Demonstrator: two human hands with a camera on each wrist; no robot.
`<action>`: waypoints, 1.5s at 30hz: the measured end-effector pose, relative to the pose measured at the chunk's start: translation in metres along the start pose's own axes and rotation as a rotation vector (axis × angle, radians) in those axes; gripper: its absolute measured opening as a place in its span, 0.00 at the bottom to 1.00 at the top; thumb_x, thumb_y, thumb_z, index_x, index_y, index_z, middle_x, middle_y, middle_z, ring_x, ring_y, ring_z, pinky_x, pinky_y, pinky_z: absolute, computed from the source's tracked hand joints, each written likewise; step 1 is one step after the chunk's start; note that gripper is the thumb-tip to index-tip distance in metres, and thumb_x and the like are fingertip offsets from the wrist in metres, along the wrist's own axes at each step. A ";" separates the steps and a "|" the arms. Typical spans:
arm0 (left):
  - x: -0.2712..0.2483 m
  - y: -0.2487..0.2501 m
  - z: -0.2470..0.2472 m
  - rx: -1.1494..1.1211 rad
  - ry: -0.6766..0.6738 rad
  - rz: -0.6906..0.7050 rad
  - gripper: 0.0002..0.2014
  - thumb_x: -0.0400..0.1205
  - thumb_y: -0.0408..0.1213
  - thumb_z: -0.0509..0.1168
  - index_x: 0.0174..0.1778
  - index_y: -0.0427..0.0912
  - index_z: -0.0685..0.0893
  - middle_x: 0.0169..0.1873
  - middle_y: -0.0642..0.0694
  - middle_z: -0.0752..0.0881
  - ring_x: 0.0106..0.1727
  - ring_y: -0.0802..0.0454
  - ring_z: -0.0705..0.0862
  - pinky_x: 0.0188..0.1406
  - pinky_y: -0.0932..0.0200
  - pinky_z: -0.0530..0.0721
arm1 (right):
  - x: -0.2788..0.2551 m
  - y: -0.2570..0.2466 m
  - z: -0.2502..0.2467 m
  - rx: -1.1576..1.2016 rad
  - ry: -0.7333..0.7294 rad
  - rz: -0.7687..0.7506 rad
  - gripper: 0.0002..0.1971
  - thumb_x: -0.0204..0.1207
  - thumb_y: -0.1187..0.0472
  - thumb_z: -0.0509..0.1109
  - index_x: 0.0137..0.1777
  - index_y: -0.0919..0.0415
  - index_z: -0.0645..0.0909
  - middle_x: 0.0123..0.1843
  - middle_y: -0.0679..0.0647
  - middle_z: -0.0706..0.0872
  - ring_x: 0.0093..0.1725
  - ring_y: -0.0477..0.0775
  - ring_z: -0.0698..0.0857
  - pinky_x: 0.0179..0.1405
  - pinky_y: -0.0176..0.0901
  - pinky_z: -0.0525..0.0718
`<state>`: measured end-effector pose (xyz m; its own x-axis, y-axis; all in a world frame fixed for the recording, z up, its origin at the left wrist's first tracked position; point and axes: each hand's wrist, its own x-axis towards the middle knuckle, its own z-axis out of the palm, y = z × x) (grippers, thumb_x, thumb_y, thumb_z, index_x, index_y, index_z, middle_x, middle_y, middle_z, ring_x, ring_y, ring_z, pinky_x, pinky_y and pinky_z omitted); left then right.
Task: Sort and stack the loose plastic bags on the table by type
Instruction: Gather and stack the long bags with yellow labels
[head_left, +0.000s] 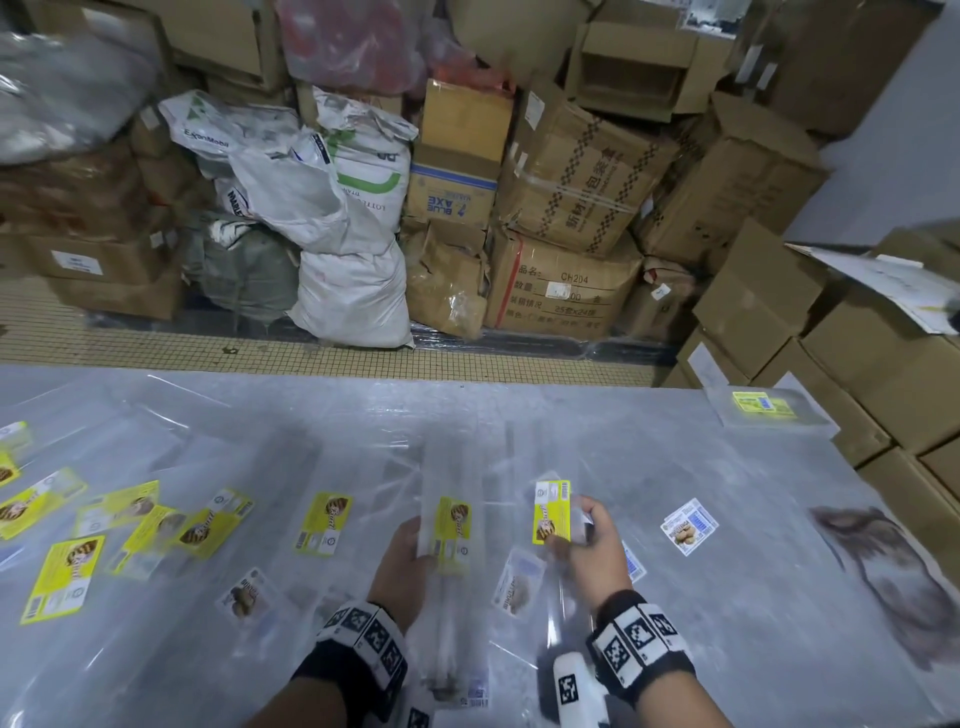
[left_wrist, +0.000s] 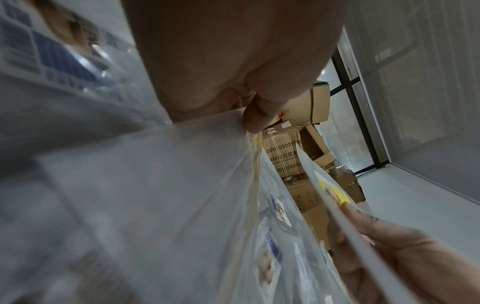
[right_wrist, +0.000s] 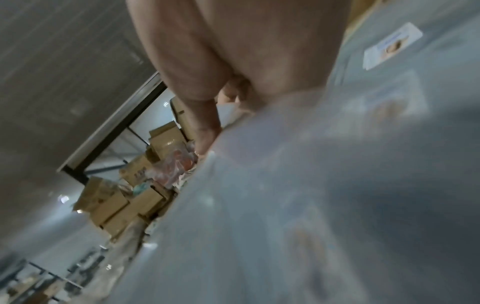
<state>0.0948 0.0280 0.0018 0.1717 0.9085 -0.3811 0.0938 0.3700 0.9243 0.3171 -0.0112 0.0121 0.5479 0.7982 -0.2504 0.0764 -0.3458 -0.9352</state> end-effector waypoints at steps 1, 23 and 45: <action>-0.001 0.001 0.000 -0.040 0.007 -0.012 0.26 0.77 0.13 0.57 0.55 0.52 0.79 0.51 0.48 0.86 0.54 0.50 0.85 0.46 0.63 0.82 | 0.000 -0.003 0.000 0.114 -0.029 -0.005 0.26 0.66 0.81 0.74 0.53 0.48 0.82 0.49 0.61 0.91 0.40 0.58 0.87 0.46 0.51 0.85; -0.035 -0.002 -0.047 0.266 0.013 0.016 0.17 0.74 0.32 0.61 0.56 0.46 0.89 0.50 0.45 0.91 0.53 0.44 0.88 0.61 0.48 0.84 | -0.066 -0.011 0.085 -0.107 -0.308 0.157 0.12 0.62 0.69 0.72 0.43 0.55 0.90 0.40 0.55 0.93 0.47 0.63 0.90 0.53 0.60 0.89; -0.021 0.002 -0.117 0.625 0.249 -0.105 0.30 0.68 0.27 0.65 0.67 0.56 0.77 0.52 0.43 0.80 0.51 0.44 0.82 0.55 0.50 0.82 | -0.071 -0.019 0.105 -0.038 -0.409 0.228 0.24 0.70 0.81 0.61 0.56 0.52 0.76 0.50 0.60 0.89 0.43 0.57 0.87 0.38 0.45 0.86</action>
<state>-0.0237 0.0327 0.0146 -0.0932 0.9194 -0.3822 0.6591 0.3447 0.6684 0.1892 -0.0092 0.0214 0.1820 0.8259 -0.5337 0.0266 -0.5467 -0.8369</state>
